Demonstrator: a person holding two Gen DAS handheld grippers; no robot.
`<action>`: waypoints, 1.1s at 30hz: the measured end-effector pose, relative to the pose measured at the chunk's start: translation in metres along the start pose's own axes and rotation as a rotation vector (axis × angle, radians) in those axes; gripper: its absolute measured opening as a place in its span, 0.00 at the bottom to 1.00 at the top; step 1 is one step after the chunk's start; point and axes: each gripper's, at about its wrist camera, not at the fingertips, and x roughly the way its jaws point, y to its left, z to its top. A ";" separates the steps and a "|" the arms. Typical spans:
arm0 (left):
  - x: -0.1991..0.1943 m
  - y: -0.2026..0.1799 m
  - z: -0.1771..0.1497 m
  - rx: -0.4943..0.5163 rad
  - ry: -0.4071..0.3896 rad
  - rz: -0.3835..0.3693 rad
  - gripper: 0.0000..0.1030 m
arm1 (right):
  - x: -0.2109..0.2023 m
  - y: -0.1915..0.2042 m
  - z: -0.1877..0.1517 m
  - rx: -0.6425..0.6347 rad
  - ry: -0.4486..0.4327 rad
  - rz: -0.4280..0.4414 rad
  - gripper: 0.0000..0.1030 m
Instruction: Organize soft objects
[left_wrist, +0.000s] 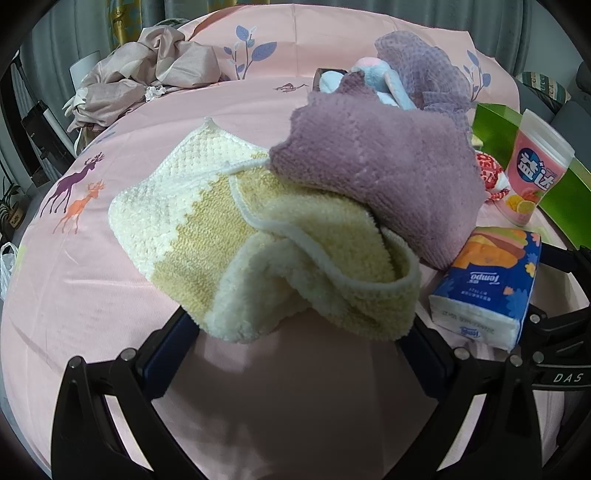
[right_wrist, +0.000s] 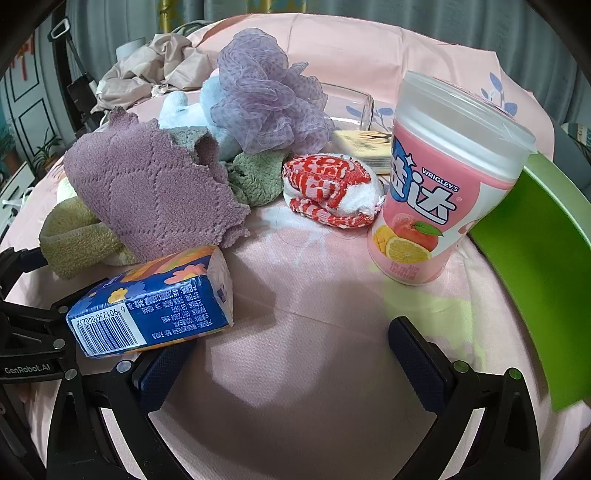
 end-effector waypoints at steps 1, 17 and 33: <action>0.000 0.000 0.000 -0.001 0.000 0.000 0.99 | 0.000 0.000 0.000 0.000 0.000 0.000 1.00; -0.006 0.011 0.008 -0.033 0.079 -0.039 0.99 | -0.001 0.000 0.000 0.000 0.000 0.000 1.00; -0.046 0.050 0.020 -0.240 0.018 -0.164 0.98 | -0.011 0.013 0.003 0.009 0.067 0.011 1.00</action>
